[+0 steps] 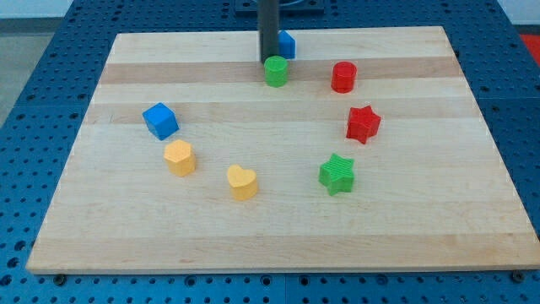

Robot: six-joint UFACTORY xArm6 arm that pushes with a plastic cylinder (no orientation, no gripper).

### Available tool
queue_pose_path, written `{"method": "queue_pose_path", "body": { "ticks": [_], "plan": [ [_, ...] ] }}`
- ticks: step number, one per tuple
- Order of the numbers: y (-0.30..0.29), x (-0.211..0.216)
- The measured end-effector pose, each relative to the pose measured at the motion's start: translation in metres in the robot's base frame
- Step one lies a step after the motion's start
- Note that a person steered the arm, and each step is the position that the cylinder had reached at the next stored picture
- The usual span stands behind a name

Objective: Move the blue triangle to the top right of the green circle

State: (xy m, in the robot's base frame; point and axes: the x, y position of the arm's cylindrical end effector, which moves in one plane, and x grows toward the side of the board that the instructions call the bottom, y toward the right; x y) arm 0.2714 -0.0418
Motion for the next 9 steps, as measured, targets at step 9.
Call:
{"method": "queue_pose_path", "body": {
  "ticks": [9],
  "plan": [
    [0.094,-0.078]
  ]
}}
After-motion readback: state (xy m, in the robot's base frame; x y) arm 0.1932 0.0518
